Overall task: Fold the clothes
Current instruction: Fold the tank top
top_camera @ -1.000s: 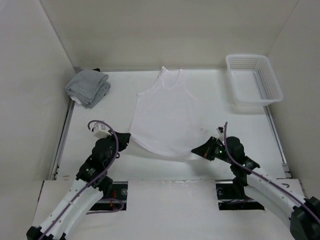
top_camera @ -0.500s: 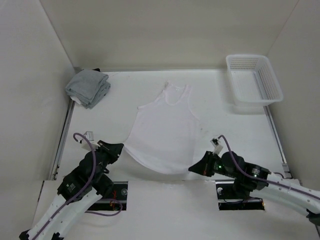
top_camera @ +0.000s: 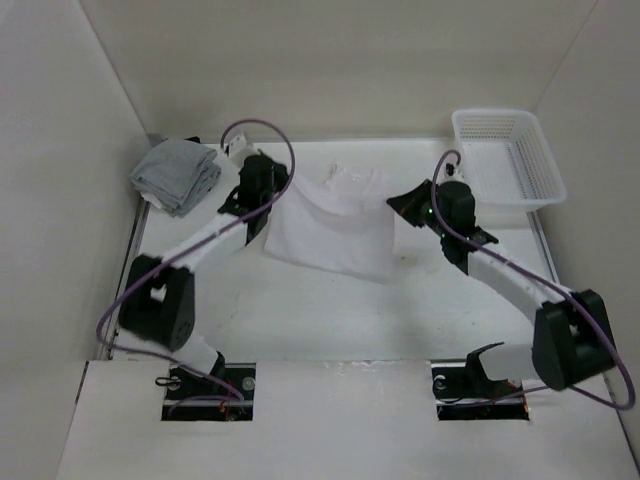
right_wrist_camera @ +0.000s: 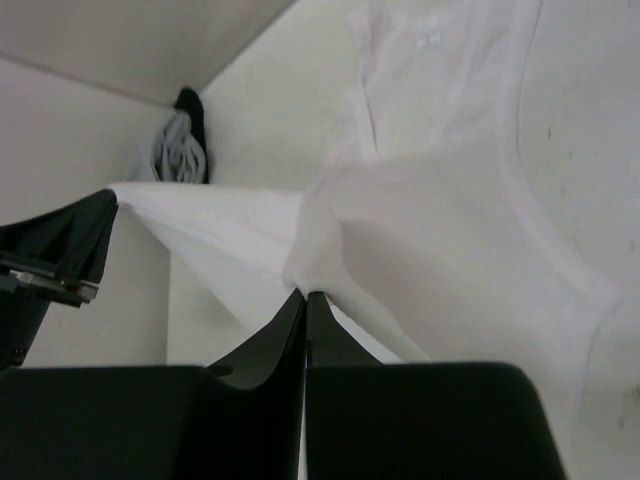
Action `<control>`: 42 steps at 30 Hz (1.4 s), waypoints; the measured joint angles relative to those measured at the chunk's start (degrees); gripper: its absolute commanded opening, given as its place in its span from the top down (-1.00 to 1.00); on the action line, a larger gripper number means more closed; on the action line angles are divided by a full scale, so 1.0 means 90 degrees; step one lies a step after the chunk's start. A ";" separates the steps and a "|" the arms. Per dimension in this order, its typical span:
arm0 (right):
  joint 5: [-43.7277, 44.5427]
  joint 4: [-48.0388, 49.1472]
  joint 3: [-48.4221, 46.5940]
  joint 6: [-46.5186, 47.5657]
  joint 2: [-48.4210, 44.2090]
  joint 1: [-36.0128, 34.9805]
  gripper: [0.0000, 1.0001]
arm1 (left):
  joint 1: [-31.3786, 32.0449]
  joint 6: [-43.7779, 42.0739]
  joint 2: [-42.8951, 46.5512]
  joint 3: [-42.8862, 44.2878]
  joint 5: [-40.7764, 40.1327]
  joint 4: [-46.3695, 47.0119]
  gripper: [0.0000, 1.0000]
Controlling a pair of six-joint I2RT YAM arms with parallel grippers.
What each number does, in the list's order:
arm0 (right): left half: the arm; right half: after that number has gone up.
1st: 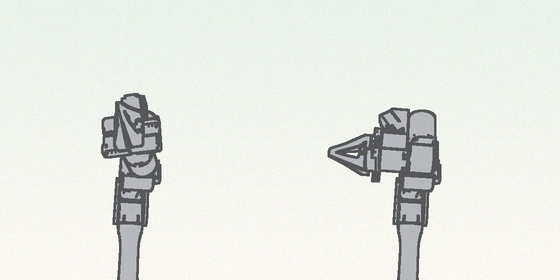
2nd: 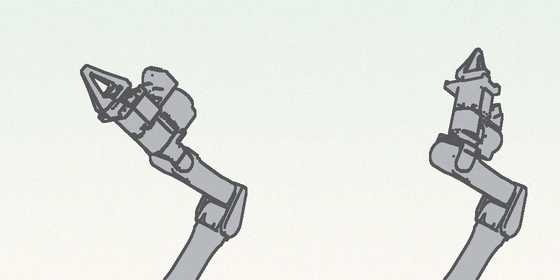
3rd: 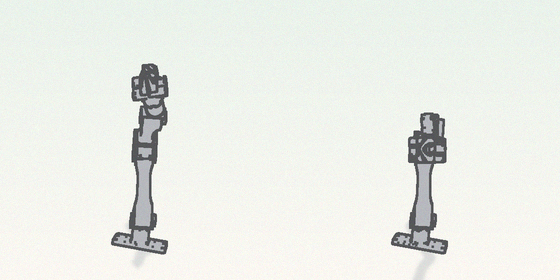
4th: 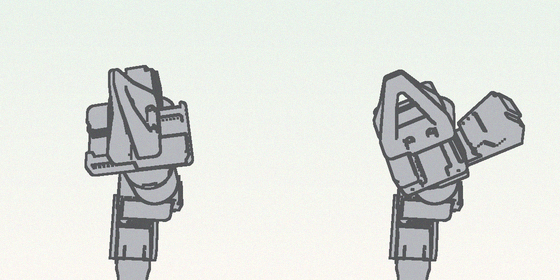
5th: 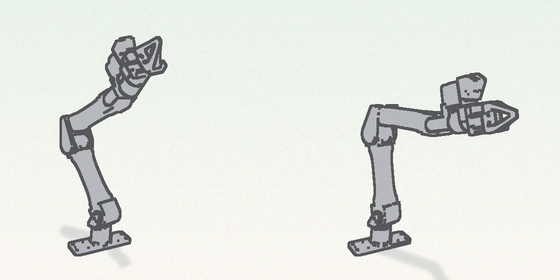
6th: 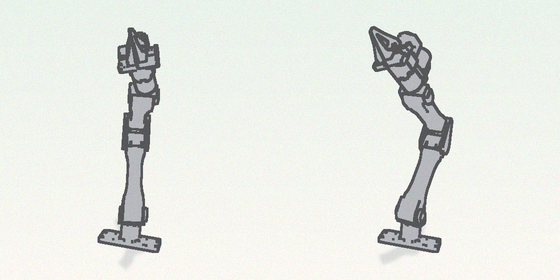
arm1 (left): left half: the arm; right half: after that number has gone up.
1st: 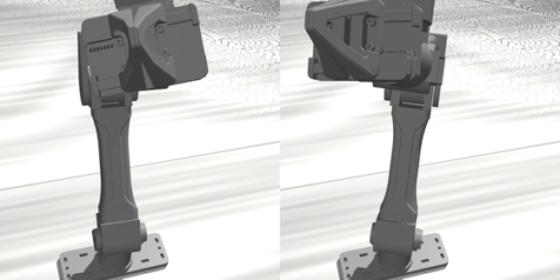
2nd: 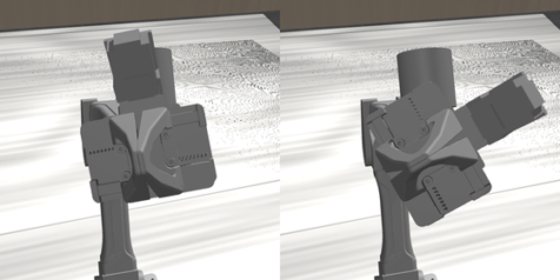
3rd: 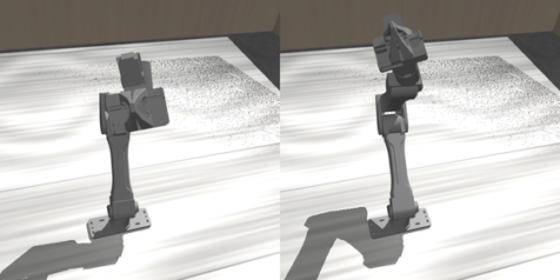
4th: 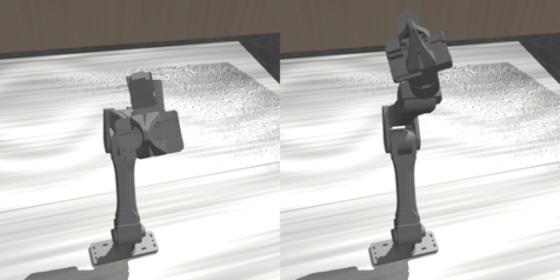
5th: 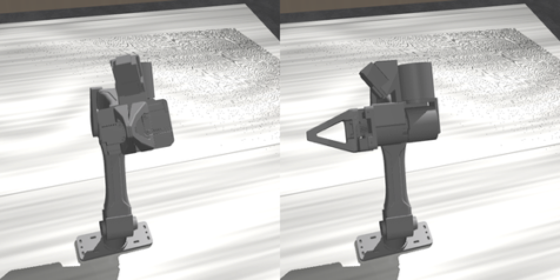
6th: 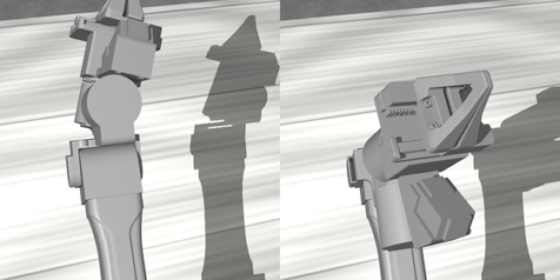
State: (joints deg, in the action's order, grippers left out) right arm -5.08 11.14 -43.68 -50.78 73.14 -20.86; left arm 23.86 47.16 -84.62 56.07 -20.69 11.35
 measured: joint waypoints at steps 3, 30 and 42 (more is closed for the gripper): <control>-0.0219 0.0420 -0.0775 -0.0012 0.1047 0.0563 0.98 | -0.0233 -0.0053 -0.1809 0.1889 0.0255 0.0444 0.96; -0.0051 0.1688 0.0733 -0.0209 0.1202 0.0206 0.87 | -0.0874 0.0838 -0.0811 -0.2455 0.1188 0.1443 0.17; 0.0420 0.2067 0.2353 -0.0313 0.1005 -0.0027 0.23 | -0.1158 0.1452 -0.1846 -0.2239 0.1858 0.2725 0.45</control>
State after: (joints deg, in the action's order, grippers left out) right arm -1.30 29.74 -22.50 -53.60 82.19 -21.10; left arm 13.43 60.23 -101.23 35.92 -3.97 35.88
